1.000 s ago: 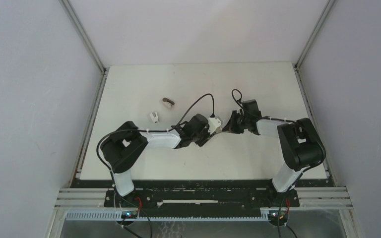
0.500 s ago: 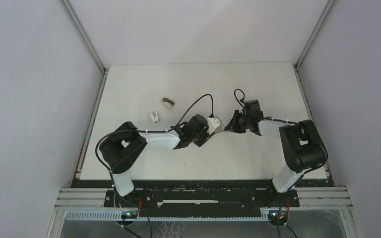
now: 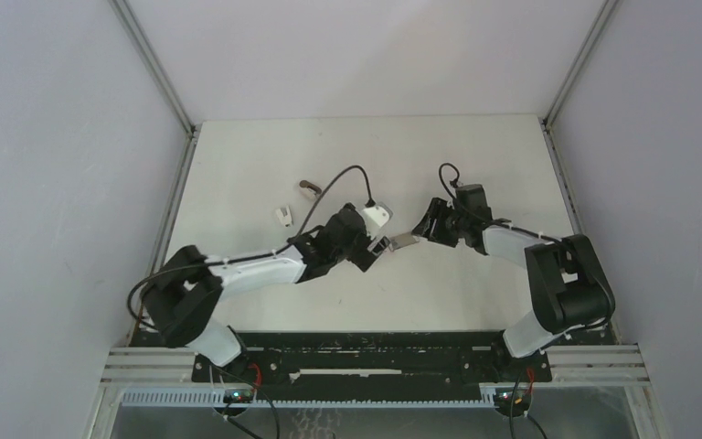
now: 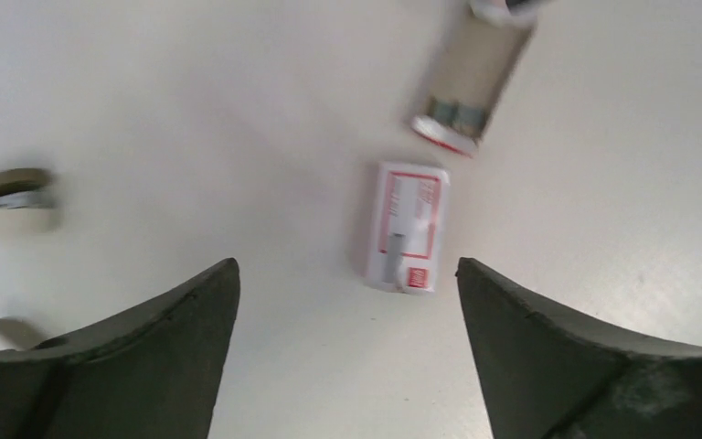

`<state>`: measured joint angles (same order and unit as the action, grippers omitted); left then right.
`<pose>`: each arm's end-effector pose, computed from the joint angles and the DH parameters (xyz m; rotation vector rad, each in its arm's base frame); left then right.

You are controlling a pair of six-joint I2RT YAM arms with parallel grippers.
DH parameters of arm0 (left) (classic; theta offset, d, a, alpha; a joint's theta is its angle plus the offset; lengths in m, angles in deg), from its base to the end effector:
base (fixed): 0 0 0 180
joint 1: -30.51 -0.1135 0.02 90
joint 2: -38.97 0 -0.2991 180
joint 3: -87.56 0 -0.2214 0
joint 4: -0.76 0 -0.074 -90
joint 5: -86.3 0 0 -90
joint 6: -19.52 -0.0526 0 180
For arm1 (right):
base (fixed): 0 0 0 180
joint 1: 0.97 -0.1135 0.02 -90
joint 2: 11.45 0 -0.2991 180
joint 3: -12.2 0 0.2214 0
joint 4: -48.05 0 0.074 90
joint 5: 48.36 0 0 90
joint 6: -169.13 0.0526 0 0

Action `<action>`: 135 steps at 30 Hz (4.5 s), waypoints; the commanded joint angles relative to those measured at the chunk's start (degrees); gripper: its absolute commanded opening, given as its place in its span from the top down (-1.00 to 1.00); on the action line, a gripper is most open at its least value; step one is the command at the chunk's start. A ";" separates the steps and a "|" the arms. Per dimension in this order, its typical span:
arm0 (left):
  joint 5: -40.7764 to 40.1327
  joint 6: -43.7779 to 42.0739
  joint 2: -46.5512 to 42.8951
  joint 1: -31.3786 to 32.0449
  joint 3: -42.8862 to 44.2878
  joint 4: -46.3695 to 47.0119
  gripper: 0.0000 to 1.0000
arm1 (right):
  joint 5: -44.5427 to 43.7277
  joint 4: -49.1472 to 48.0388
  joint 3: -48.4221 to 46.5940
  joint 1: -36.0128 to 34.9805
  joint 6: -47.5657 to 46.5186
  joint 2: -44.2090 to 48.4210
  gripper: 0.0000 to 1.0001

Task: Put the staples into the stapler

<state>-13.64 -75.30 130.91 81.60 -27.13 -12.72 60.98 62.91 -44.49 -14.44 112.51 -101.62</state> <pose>0.2107 -0.2466 0.2321 0.9817 2.0455 -0.2330 0.2758 0.0840 0.1981 0.2722 2.4871 0.7680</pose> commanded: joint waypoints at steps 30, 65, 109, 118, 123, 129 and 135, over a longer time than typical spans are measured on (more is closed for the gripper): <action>-9.28 41.85 -1.05 -32.28 4.95 -11.82 -0.61 | -12.49 -4.65 8.28 -1.91 -3.14 20.66 -0.33; -8.17 28.28 -5.57 -32.14 0.58 -6.78 0.99 | -5.06 -7.82 8.45 -2.79 -6.05 21.52 -0.28; -3.86 6.34 -48.17 12.53 -18.73 4.42 1.00 | 12.79 -3.21 -6.41 -27.77 9.41 22.85 0.07; -4.65 5.97 -48.44 12.84 -19.09 4.21 1.00 | 12.44 -3.27 -6.68 -29.13 9.31 21.12 0.26; -4.94 5.78 -48.41 13.02 -18.66 3.91 0.99 | 11.86 -4.46 -6.69 -29.39 10.04 20.69 0.27; -6.80 5.93 -48.37 13.13 -18.71 3.83 0.99 | 13.54 -5.37 -6.74 -30.21 10.65 19.60 0.40; -7.67 5.85 -47.89 13.11 -18.91 3.70 1.00 | 12.83 -4.06 -6.67 -31.37 10.13 19.73 0.41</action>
<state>-20.06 -68.57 83.52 94.47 -47.90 -11.76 73.22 60.57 -48.82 -43.99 122.37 -82.15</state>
